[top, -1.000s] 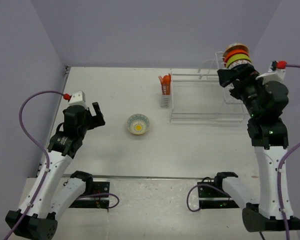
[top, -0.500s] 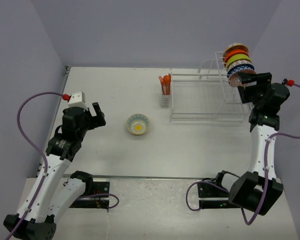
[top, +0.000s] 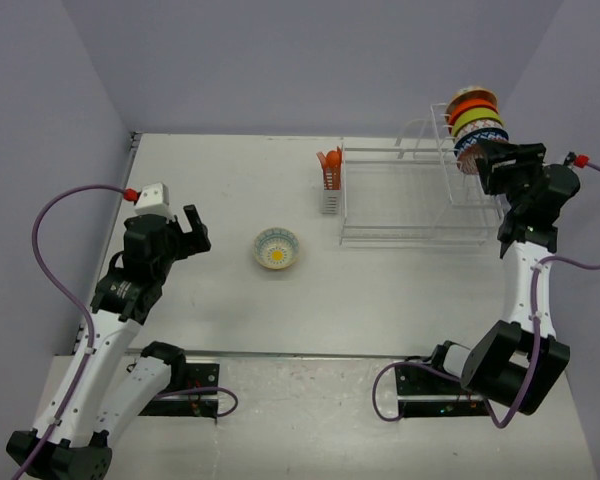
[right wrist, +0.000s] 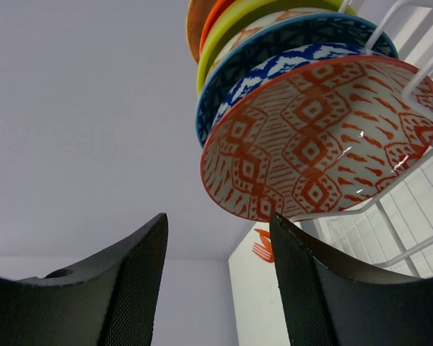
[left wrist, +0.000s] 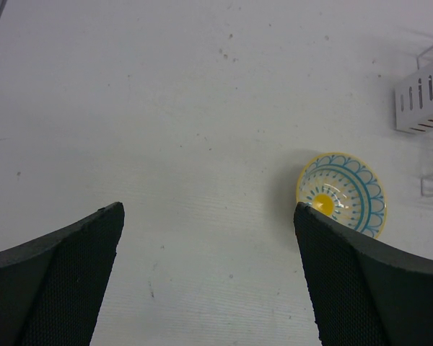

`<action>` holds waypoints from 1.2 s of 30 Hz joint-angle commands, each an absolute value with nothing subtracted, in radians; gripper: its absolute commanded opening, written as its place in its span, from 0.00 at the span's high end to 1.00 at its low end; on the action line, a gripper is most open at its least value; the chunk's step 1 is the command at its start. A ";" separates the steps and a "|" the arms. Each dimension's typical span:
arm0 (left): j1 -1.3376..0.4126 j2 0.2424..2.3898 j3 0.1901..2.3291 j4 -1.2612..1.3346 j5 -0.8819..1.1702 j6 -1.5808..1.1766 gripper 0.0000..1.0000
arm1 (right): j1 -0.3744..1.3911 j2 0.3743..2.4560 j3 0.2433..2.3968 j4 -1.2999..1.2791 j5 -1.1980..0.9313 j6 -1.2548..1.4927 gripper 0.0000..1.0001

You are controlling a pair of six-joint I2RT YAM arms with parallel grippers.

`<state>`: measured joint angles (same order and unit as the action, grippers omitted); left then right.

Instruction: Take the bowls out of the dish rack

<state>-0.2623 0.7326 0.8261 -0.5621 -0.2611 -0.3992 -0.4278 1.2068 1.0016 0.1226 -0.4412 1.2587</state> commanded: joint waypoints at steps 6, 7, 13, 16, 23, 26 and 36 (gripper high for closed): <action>-0.282 0.721 0.830 -0.528 -0.276 -0.380 0.00 | -0.423 1.238 1.001 0.295 -0.451 1.318 0.44; -0.285 0.716 0.830 -0.529 -0.279 -0.380 0.00 | -0.423 1.253 1.009 0.291 -0.459 1.321 0.44; -0.298 0.704 0.830 -0.532 -0.301 -0.385 0.00 | -0.400 1.337 1.100 0.264 -0.466 1.321 0.44; -0.305 0.699 0.830 -0.535 -0.308 -0.387 0.00 | -0.388 1.370 1.137 0.256 -0.463 1.313 0.45; -0.310 0.699 0.831 -0.538 -0.316 -0.387 0.00 | -0.385 1.316 1.091 0.255 -0.430 1.295 0.52; -0.310 0.703 0.833 -0.540 -0.316 -0.387 0.00 | -0.385 1.298 1.062 0.274 -0.404 1.316 0.57; -0.310 0.698 0.831 -0.540 -0.318 -0.388 0.00 | -0.373 1.253 0.999 0.299 -0.327 1.344 0.80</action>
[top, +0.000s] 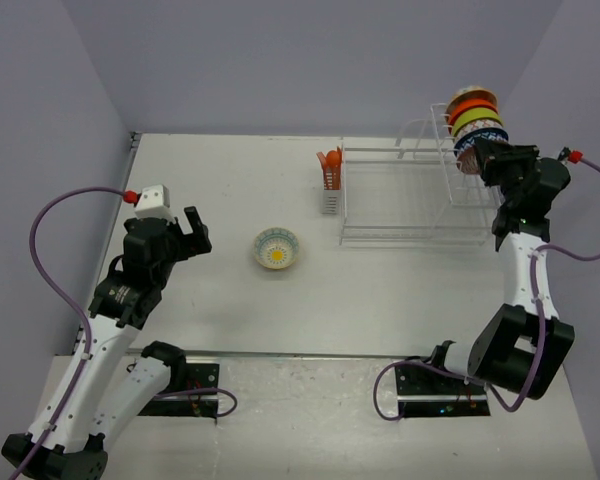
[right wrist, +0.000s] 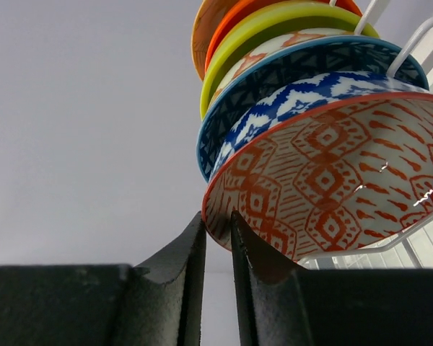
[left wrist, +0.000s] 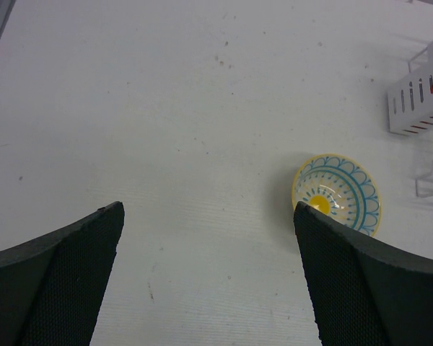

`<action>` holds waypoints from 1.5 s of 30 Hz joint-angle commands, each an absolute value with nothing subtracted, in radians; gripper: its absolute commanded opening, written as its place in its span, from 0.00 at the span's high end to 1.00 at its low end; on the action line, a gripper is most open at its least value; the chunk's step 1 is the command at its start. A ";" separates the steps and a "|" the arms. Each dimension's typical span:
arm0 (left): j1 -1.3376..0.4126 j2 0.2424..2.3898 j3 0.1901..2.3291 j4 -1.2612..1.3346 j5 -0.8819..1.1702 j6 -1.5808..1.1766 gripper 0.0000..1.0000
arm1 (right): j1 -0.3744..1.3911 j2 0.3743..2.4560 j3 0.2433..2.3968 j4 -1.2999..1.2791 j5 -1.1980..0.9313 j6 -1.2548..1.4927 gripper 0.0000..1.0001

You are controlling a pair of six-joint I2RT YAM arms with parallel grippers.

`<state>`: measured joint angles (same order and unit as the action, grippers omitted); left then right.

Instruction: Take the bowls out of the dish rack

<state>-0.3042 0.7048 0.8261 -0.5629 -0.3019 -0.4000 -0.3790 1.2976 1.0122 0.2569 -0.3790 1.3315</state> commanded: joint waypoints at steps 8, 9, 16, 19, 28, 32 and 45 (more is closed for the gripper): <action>-0.311 0.695 0.831 -0.538 -0.316 -0.388 0.00 | -0.368 1.239 0.974 0.314 -0.298 1.353 0.91; -0.311 0.696 0.831 -0.538 -0.316 -0.388 0.00 | -0.367 1.238 0.973 0.319 -0.296 1.353 0.94; -0.311 0.701 0.831 -0.538 -0.313 -0.388 0.00 | -0.367 1.192 0.910 0.360 -0.244 1.368 1.00; -0.311 0.703 0.831 -0.538 -0.314 -0.388 0.00 | -0.367 1.181 0.876 0.422 -0.241 1.388 1.00; -0.311 0.715 0.831 -0.540 -0.313 -0.388 0.00 | -0.368 1.138 0.835 0.534 -0.255 1.414 1.00; -0.311 0.719 0.831 -0.540 -0.313 -0.388 0.00 | -0.371 1.117 0.824 0.551 -0.245 1.419 1.00; -0.311 0.719 0.833 -0.537 -0.304 -0.387 0.00 | -0.382 1.114 0.812 0.591 -0.264 1.442 1.00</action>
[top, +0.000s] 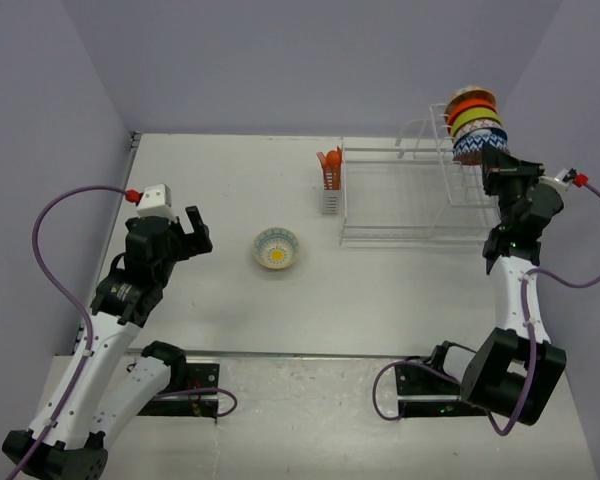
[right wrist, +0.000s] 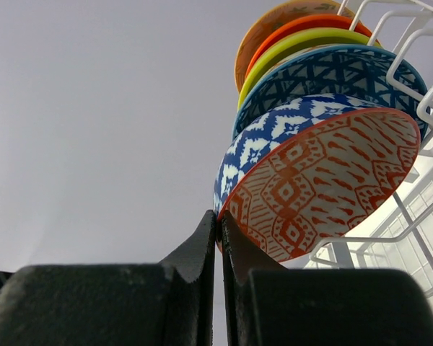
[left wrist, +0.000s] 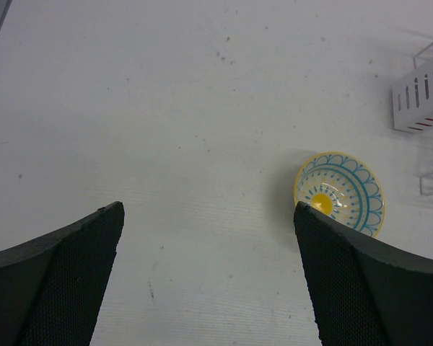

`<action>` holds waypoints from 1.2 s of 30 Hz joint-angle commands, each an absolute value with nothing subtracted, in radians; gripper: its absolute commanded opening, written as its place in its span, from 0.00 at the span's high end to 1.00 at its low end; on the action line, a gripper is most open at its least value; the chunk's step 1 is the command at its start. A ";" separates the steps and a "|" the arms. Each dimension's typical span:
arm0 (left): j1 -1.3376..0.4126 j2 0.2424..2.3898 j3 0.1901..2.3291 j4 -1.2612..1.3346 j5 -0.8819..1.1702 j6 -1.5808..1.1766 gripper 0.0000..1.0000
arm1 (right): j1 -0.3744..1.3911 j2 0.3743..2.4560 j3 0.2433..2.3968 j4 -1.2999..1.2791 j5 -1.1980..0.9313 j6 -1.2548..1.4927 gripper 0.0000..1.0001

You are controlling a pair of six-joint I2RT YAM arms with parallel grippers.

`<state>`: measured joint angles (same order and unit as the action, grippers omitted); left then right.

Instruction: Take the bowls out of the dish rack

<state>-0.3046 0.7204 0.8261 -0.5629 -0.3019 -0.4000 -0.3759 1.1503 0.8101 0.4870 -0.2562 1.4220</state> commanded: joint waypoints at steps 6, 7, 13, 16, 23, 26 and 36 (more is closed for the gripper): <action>-0.311 0.718 0.833 -0.535 -0.302 -0.387 0.00 | -0.382 1.059 0.801 0.611 -0.279 1.459 1.00; -0.311 0.718 0.833 -0.537 -0.302 -0.387 0.00 | -0.383 1.058 0.801 0.611 -0.281 1.460 1.00; -0.310 0.719 0.831 -0.537 -0.305 -0.387 0.00 | -0.382 1.012 0.825 0.609 -0.310 1.457 1.00; -0.311 0.721 0.833 -0.538 -0.308 -0.387 0.00 | -0.382 0.996 0.839 0.601 -0.347 1.448 1.00; -0.310 0.756 0.893 -0.560 -0.314 -0.380 0.00 | -0.277 0.931 1.101 0.229 -0.505 0.965 1.00; -0.311 0.804 1.035 -0.594 -0.267 -0.428 0.00 | -0.027 0.959 1.313 -0.125 -0.466 0.548 1.00; -0.512 1.276 1.833 -0.842 -0.133 -0.420 0.00 | 0.755 1.109 1.368 -0.557 0.065 -0.036 1.00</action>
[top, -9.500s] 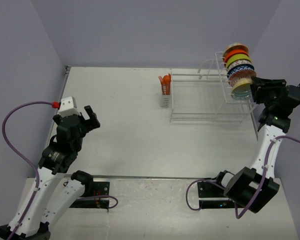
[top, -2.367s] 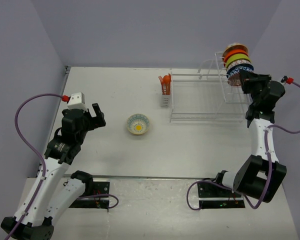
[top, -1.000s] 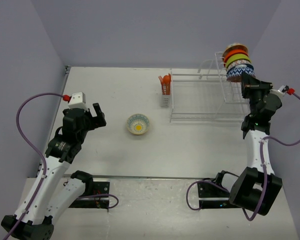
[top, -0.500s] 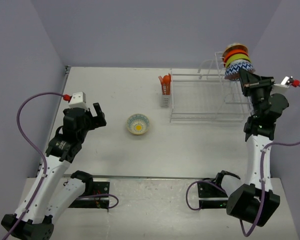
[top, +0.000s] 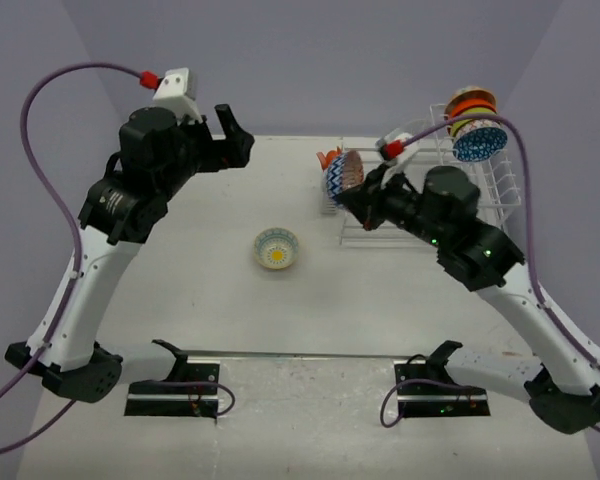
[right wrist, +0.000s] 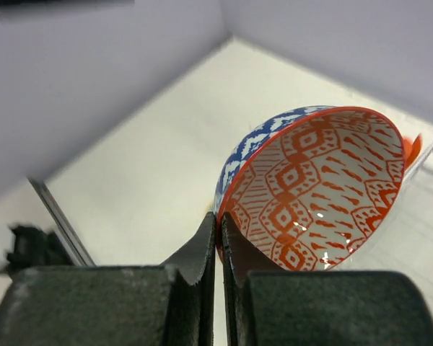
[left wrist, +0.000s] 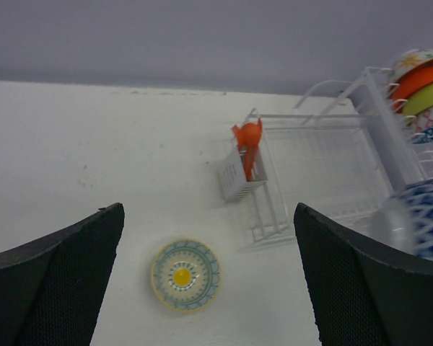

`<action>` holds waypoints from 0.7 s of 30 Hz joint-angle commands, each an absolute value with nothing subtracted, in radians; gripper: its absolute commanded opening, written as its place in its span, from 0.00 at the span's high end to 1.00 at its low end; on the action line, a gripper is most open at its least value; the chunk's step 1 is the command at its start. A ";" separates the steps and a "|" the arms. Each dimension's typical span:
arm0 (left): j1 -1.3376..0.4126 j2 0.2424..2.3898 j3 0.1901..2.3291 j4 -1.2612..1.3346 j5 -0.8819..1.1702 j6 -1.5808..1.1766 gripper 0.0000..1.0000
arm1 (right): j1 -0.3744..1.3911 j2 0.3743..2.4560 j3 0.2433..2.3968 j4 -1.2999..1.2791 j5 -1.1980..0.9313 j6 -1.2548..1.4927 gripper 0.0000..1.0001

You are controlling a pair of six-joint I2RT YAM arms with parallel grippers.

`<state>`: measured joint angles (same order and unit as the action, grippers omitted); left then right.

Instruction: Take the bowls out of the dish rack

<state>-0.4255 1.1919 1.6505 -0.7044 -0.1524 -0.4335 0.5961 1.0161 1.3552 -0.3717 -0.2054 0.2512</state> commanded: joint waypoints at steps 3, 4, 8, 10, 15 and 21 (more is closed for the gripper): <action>-0.566 1.360 1.949 -0.922 -0.158 -0.413 0.00 | 0.915 1.187 1.376 -0.636 0.205 -0.109 1.00; -0.572 1.385 1.947 -0.928 -0.132 -0.410 0.00 | 0.949 1.202 1.371 -0.647 0.225 -0.123 1.00; -0.647 1.431 1.864 -0.930 -0.052 -0.429 0.00 | 1.058 1.262 1.368 -0.649 0.284 -0.179 1.00; -0.673 1.416 1.780 -0.914 -0.048 -0.449 0.00 | 1.077 1.270 1.358 -0.626 0.268 -0.187 1.00; -0.692 1.381 1.596 -0.813 0.076 -0.488 0.01 | 1.106 1.269 1.348 -0.585 0.239 -0.206 1.00; -0.745 1.384 1.502 -0.767 0.077 -0.511 0.19 | 1.132 1.295 1.399 -0.604 0.281 -0.227 1.00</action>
<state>-0.7219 1.4136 1.5173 -0.8276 0.0456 -0.4915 1.1213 1.3060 1.3304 -0.6598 0.2192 -0.1841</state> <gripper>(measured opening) 0.846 0.010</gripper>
